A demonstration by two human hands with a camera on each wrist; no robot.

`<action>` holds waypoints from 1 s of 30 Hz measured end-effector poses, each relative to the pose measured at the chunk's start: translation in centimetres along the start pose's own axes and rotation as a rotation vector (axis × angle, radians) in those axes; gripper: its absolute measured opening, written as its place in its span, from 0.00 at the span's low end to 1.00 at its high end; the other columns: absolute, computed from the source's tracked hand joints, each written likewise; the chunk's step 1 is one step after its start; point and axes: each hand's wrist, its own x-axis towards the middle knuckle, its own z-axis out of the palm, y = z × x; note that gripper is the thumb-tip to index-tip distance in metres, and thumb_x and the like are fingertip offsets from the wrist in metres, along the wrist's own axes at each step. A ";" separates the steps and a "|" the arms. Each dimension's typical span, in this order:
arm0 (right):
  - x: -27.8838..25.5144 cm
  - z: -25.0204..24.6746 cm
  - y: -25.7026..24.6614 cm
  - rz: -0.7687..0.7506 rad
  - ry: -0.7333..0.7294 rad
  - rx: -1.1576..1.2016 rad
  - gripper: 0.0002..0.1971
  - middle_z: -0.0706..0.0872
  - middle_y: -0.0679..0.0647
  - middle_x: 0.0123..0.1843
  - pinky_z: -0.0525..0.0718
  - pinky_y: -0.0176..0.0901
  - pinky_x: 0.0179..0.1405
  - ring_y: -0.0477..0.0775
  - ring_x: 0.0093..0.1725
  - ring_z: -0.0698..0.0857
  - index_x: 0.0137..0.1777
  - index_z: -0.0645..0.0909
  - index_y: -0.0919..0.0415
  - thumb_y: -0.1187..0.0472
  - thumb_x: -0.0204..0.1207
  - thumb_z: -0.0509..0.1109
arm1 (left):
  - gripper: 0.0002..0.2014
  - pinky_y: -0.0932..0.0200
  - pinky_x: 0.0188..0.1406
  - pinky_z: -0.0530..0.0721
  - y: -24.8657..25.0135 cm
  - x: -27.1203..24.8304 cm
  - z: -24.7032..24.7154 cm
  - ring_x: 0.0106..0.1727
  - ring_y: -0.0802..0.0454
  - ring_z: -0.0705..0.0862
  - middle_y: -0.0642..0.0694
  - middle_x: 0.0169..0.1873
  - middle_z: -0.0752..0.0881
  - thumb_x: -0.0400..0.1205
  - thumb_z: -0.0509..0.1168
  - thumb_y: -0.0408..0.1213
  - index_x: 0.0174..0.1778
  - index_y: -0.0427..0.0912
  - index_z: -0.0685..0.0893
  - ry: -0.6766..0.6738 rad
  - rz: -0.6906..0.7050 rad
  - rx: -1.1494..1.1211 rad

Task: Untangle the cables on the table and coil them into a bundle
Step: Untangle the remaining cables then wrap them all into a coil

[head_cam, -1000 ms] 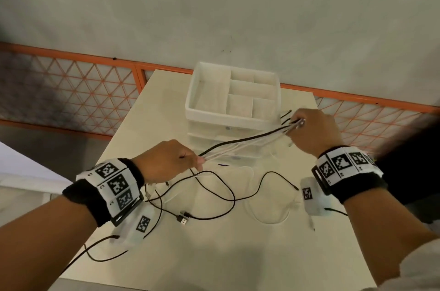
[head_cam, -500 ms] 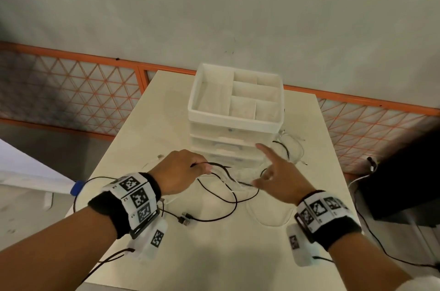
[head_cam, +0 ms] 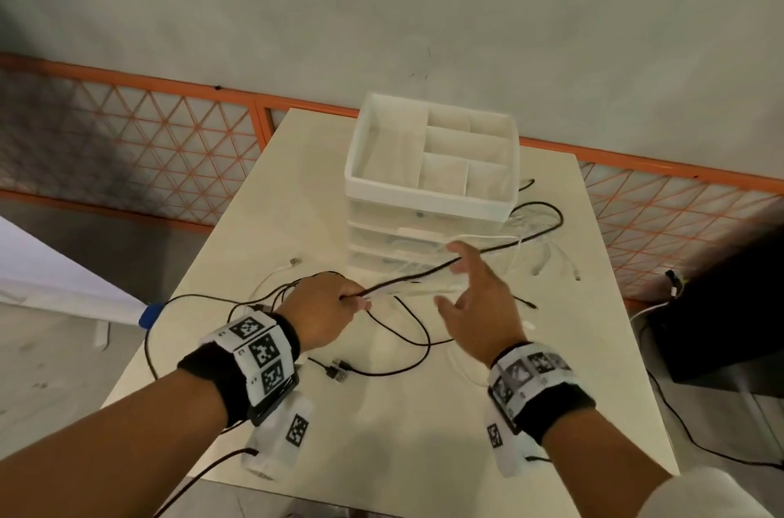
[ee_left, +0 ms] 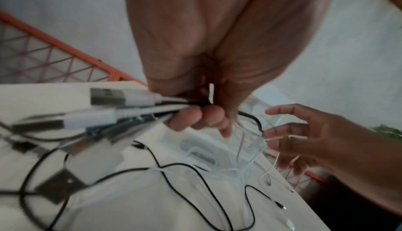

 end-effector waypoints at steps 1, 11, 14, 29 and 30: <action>-0.9 1.1 0.1 -0.007 -0.030 0.012 0.33 0.83 0.42 0.59 0.84 0.45 0.47 0.45 0.31 0.82 0.73 0.66 0.40 0.60 0.72 0.76 | 0.11 0.58 0.36 0.75 -0.3 0.1 0.0 0.32 0.51 0.78 0.46 0.33 0.85 0.86 0.62 0.39 0.47 0.45 0.91 0.052 -0.026 -0.071; -4.9 7.1 2.0 0.037 -0.553 -0.459 0.11 0.74 0.51 0.69 0.82 0.50 0.61 0.59 0.65 0.80 0.60 0.84 0.52 0.61 0.79 0.67 | 0.14 0.57 0.31 0.68 -0.6 -0.2 -0.7 0.29 0.52 0.72 0.51 0.25 0.74 0.84 0.65 0.44 0.37 0.39 0.82 0.033 -0.056 -0.034; -4.7 5.9 1.9 0.001 -0.543 -0.655 0.12 0.78 0.53 0.66 0.74 0.54 0.65 0.61 0.68 0.75 0.58 0.84 0.54 0.62 0.78 0.66 | 0.18 0.56 0.28 0.64 -0.9 -0.1 -0.8 0.26 0.52 0.68 0.51 0.23 0.70 0.84 0.65 0.41 0.29 0.41 0.75 0.043 -0.096 -0.086; 1.7 -9.7 -1.3 -0.081 0.185 -0.040 0.04 0.85 0.40 0.37 0.75 0.22 0.40 0.35 0.37 0.82 0.45 0.91 0.54 0.65 0.75 0.78 | 0.12 0.61 0.22 0.73 1.6 1.9 -2.2 0.25 0.51 0.75 0.43 0.30 0.82 0.88 0.59 0.35 0.40 0.36 0.81 0.095 -0.141 -0.531; 1.2 -9.0 -2.2 -0.111 0.046 -0.008 0.05 0.85 0.37 0.37 0.74 0.20 0.40 0.30 0.39 0.82 0.44 0.92 0.54 0.65 0.74 0.78 | 0.12 0.59 0.25 0.78 2.4 1.8 -2.3 0.27 0.50 0.79 0.41 0.32 0.84 0.88 0.59 0.34 0.41 0.36 0.81 0.081 -0.106 -0.576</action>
